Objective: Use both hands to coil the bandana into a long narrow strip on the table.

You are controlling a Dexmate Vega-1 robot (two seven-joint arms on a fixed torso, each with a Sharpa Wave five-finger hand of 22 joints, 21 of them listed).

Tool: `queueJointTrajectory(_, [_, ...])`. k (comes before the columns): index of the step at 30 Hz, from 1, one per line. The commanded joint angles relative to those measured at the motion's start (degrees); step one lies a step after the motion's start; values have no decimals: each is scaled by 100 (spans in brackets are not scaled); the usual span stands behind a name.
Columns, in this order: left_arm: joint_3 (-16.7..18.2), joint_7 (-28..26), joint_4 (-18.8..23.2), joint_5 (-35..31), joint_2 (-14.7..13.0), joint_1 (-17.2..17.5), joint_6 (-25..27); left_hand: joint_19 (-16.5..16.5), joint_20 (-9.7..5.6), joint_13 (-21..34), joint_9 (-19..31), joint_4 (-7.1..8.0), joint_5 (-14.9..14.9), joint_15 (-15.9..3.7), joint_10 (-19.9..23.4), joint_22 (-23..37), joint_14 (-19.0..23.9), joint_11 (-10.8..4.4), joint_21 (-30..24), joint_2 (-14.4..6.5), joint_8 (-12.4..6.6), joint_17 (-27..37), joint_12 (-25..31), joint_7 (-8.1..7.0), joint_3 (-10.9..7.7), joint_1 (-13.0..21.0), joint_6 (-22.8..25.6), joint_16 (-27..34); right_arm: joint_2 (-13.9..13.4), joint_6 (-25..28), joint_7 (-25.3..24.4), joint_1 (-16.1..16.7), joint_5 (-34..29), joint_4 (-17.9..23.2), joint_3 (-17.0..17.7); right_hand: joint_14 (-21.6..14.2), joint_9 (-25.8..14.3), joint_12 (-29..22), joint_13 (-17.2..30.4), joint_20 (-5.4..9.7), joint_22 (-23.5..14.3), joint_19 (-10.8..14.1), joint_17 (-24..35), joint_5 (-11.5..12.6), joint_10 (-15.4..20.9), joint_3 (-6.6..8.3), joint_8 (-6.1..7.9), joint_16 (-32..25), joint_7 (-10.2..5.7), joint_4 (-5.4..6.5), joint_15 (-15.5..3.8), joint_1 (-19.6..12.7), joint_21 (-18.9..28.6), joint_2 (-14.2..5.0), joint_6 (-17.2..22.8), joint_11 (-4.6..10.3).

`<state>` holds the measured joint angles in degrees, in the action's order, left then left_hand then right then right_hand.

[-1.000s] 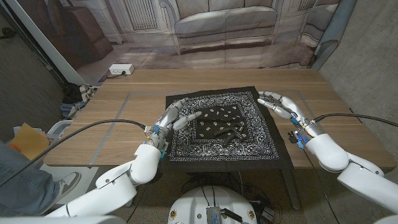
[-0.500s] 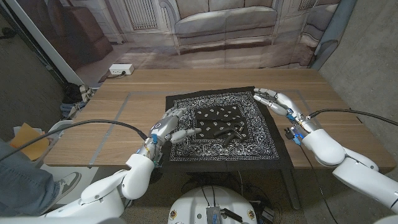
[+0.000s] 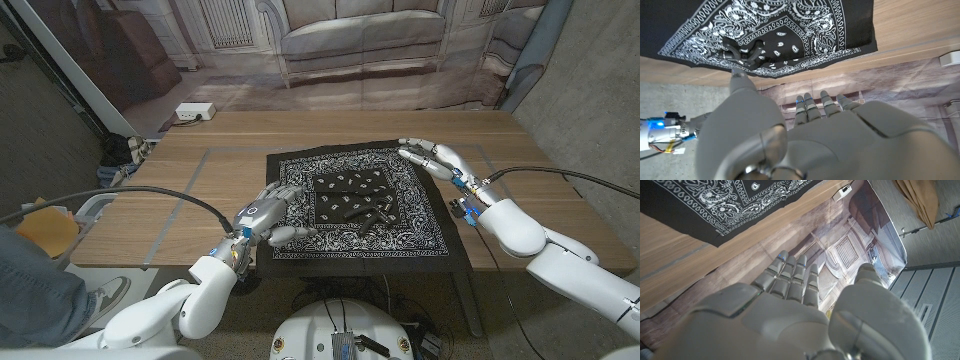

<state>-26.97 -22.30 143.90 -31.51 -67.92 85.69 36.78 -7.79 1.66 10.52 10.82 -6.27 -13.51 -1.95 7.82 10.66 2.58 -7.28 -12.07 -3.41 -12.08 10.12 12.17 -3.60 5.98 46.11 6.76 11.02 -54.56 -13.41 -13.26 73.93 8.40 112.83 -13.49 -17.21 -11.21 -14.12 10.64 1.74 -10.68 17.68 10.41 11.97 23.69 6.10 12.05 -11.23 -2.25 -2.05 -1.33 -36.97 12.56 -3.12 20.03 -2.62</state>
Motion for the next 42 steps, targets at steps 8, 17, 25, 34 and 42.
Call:
queueJointTrajectory(8, [-753,343,357,-1777,-28,520,1018,43,60,31,16,-111,-19,-361,-4,-1,65,-70,-10,27,-2,5,-15,-68,2,144,15,-15,141,-92,276,-448,63,-191,-279,-56,4,3,7,-33,-1,48,-9,-19,38,-6,-37,26,-14,18,-2,60,-7,5,25,28])
queueJointTrajectory(17, [-1245,1008,147,-3251,385,570,1310,31,75,35,19,-146,-29,-394,10,2,53,-105,-2,55,11,6,-17,-124,3,231,-4,-24,289,-319,395,-636,206,-400,-353,-58,3,8,8,-35,-2,47,-11,-27,51,-6,-39,33,-14,11,-11,68,-14,5,32,44])
queueJointTrajectory(25, [-1242,1536,21,-4164,675,870,1318,-38,-100,46,24,-168,-46,-409,336,5,103,-118,25,114,-41,9,82,-168,28,344,173,-6,371,-391,580,-876,238,-541,-467,-76,3,11,8,-32,-2,55,-11,-35,71,-8,-38,33,-12,7,-19,83,-17,2,44,35])
queueJointTrajectory(34, [-1066,1778,-166,-4578,1057,1204,1247,-14,-77,50,26,-173,-56,-442,236,5,81,-122,16,139,8,10,21,-212,41,406,89,-23,469,-375,664,-1019,264,-637,-576,-81,3,14,9,-33,-3,60,-11,-40,83,-10,-34,36,-5,5,-20,94,-20,2,61,36])
queueJointTrajectory(42, [-886,1803,-449,-4550,1339,1325,1173,-61,-286,55,31,-202,-74,-393,224,1,69,-70,35,122,25,9,6,-171,15,561,50,-28,520,-266,635,-1036,235,-615,-648,-84,3,23,9,-34,-4,63,-11,-46,85,-13,-35,40,-4,4,-18,111,-23,0,70,58])
